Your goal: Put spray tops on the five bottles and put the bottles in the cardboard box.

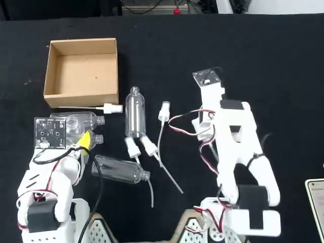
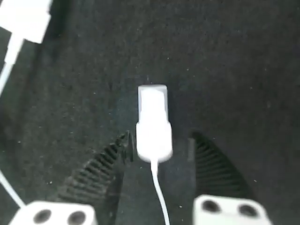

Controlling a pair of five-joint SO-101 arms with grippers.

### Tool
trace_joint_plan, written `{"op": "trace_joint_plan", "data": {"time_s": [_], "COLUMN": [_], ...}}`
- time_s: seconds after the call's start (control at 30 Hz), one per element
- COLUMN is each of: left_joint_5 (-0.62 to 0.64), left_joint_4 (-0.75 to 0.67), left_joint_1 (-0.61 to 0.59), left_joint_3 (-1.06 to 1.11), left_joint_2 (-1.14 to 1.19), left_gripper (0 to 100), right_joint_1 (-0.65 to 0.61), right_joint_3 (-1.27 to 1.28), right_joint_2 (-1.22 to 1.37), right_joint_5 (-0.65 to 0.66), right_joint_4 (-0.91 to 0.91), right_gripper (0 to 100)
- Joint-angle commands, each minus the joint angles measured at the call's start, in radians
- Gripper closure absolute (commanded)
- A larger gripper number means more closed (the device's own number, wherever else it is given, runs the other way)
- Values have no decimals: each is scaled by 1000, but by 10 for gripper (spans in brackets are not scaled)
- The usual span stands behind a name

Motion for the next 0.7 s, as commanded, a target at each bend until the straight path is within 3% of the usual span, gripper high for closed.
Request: {"op": "trace_joint_plan", "data": {"time_s": [0.0,0.37,0.57,0.67], "left_joint_5": [3,3,3,3], "left_joint_4": [5,5,6,6], "left_joint_1": [2,2,2,2], "left_joint_3": [-13,-12,-8,-8], "left_joint_2": [-8,-8,-8,-8], "left_gripper": [827,827,827,827], "right_joint_1": [-49,23,110,112], "right_joint_3": [-39,-239,-234,-202], "right_joint_2": [67,269,271,268], "right_joint_5": [5,18,127,173], "right_joint_4": [-23,120,129,133], "right_gripper": [773,790,795,843]}}
